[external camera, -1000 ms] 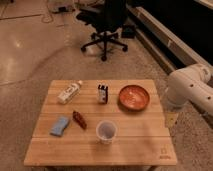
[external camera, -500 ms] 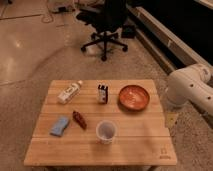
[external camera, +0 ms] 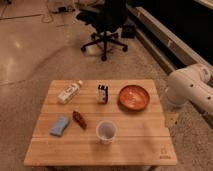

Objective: Push the ceramic bowl across the table

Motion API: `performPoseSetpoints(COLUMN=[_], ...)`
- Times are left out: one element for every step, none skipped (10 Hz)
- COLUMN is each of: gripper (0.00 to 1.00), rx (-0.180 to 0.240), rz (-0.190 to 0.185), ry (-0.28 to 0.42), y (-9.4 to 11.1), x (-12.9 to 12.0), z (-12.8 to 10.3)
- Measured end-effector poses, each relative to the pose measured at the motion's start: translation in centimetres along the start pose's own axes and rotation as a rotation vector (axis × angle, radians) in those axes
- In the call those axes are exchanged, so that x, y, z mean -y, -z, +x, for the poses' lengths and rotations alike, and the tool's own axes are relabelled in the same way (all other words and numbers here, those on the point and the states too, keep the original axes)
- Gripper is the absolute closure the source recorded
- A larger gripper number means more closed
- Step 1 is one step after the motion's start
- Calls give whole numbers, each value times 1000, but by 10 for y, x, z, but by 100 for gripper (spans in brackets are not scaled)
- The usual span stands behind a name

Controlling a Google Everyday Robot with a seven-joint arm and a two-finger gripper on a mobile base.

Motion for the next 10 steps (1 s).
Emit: performPoseSetpoints(gripper=[29,38,49,58,59,59,59,59,59,59], rx=[0,0,0,-2,-1,-3,0,-3,-4,-1], rz=[1,0,-1,0,3,4,3,0,1,4], ry=[0,-1,-1,-1,-3,-5,0,-2,-4,0], y=[0,0,0,0,0,0,1,0,1,1], x=[0,0,0,0,-1,0,2,-1,0,1], z=[0,0,-1,-2,-1,0,-6,-3,-2,-3])
